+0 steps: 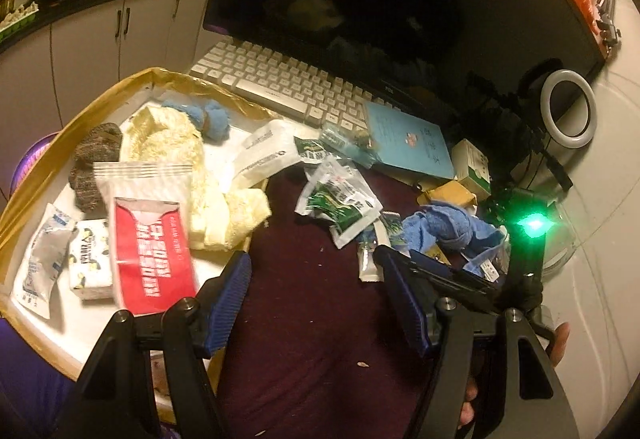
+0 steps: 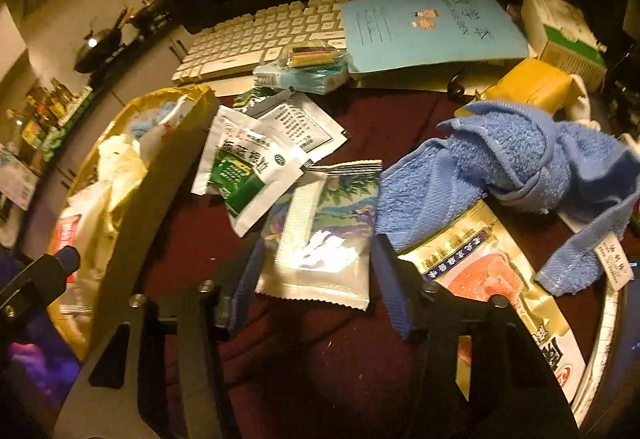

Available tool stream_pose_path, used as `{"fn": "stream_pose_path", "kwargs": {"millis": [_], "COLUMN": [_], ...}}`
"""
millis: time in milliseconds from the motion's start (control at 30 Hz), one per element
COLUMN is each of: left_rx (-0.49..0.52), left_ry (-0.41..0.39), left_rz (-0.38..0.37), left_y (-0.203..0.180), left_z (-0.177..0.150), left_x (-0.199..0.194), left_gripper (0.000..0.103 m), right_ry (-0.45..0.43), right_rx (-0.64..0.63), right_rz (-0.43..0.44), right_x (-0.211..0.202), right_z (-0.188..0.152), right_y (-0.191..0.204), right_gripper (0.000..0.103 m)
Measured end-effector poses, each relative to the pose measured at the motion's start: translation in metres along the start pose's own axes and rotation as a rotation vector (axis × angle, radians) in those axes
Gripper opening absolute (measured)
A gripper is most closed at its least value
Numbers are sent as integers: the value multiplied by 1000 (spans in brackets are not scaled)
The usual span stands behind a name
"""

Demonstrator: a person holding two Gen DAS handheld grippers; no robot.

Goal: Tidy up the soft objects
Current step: 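Grasp the green medicine sachet with the left gripper, then lift the green sachet over the tray with the left gripper while the right carries a white leaf-print sachet there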

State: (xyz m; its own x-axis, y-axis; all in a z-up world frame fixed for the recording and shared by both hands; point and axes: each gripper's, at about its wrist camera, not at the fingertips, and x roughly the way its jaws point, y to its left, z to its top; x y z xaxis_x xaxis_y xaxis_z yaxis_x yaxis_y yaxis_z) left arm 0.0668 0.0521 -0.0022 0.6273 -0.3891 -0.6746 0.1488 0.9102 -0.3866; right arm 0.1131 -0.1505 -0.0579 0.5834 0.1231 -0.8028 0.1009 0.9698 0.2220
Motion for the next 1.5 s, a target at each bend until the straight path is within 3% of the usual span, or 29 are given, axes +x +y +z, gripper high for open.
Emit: {"fn": "stream_pose_path", "kwargs": {"millis": [133, 300, 433, 533, 833, 1000, 1133, 1167, 1367, 1500], "left_rx": [40, 34, -37, -29, 6, -17, 31, 44, 109, 114], "left_ry": [26, 105, 146, 165, 210, 197, 182, 182, 146, 100], "left_rz": [-2, -33, -30, 25, 139, 132, 158, 165, 132, 42], "left_y": [-14, -23, -24, -32, -45, -40, -40, -41, -53, -57], "left_z": [8, 20, 31, 39, 41, 41, 39, 39, 32, 24], "left_x": [12, 41, 72, 90, 140, 138, 134, 135, 122, 89], "left_gripper": [69, 69, 68, 67, 68, 66, 40, 37, 36, 36], "right_ry": [-12, -44, -108, -118, -114, -113, -109, -109, -109, -119], "right_rx": [8, 68, 97, 124, 163, 148, 150, 148, 149, 149], "right_rz": [13, 103, 106, 145, 149, 147, 152, 151, 154, 164], "right_x": [-3, -14, -30, -30, -22, -22, -21, -21, -21, -24], "right_z": [-2, -7, -8, -9, -13, -12, -12, -12, -11, -13], "right_y": [-5, -20, -30, -35, -44, -40, -41, -41, -41, -41], "right_gripper": [43, 42, 42, 42, 42, 42, 42, 42, 42, 42]}}
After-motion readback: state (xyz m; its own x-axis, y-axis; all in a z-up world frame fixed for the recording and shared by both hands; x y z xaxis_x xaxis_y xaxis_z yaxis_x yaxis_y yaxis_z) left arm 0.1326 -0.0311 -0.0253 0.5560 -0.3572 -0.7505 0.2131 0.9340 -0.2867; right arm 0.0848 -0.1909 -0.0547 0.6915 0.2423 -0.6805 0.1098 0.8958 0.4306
